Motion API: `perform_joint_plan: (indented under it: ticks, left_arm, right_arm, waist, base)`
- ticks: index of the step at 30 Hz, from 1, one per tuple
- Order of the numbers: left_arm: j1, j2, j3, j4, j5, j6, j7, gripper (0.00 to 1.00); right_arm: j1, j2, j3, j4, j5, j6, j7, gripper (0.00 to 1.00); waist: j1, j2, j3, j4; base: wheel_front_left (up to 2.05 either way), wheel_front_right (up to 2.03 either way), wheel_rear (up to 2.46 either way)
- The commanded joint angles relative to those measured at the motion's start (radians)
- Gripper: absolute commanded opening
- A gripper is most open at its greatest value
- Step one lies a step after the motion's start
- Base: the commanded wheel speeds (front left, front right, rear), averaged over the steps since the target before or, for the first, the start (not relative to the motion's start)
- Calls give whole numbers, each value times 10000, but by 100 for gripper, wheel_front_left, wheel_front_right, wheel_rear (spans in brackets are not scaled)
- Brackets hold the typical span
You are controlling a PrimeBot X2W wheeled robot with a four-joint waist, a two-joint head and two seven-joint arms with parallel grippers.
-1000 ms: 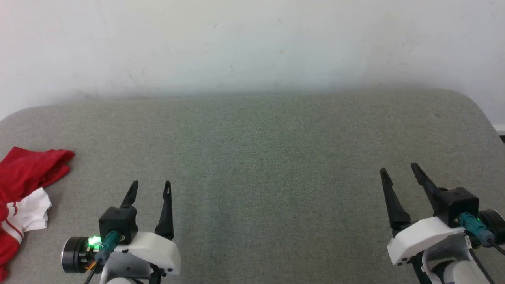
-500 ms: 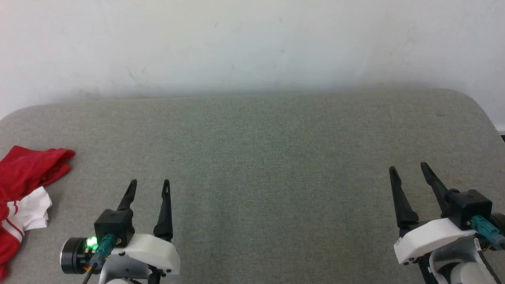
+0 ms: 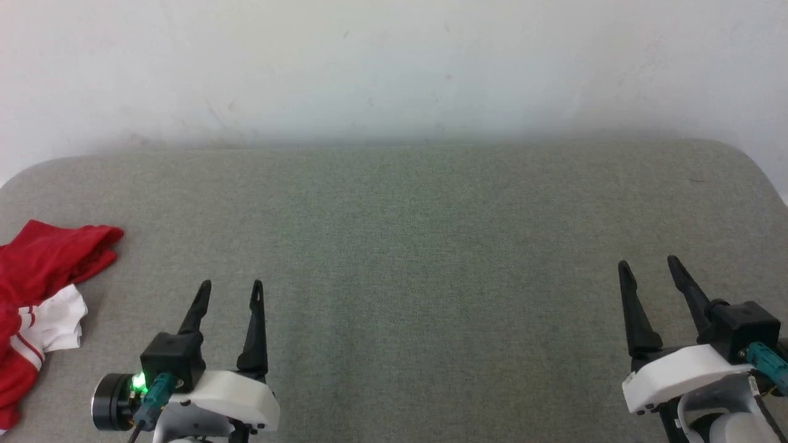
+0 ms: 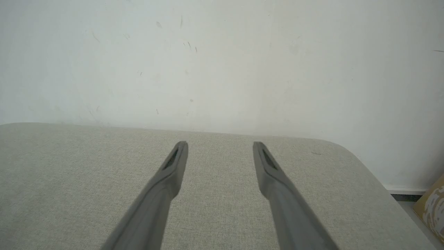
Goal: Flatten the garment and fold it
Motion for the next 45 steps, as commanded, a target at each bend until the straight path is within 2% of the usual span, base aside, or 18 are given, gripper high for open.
perform_joint_plan:
  ticks: [1, 23, 45]
  left_arm:
    - [95, -13, 37, -86, -106, -78, -130, 100]
    - [252, -20, 57, -189, -479, -89, -590, 100]
    - [687, -27, 43, -237, -729, -104, -1049, 100]
  right_arm:
    - [105, 8, -62, 55, 108, -3, -111, 100]
    - [157, 12, -218, 393, 134, -5, -570, 100]
    - [361, 17, -86, 900, 347, -6, -1030, 100]
  waist:
    - [0, 0, 14, 40]
    - [0, 0, 28, 1035]
    - [0, 0, -324, 2814]
  base:
    - [0, 0, 0]
    - [0, 0, 0]
    - [0, 0, 0]
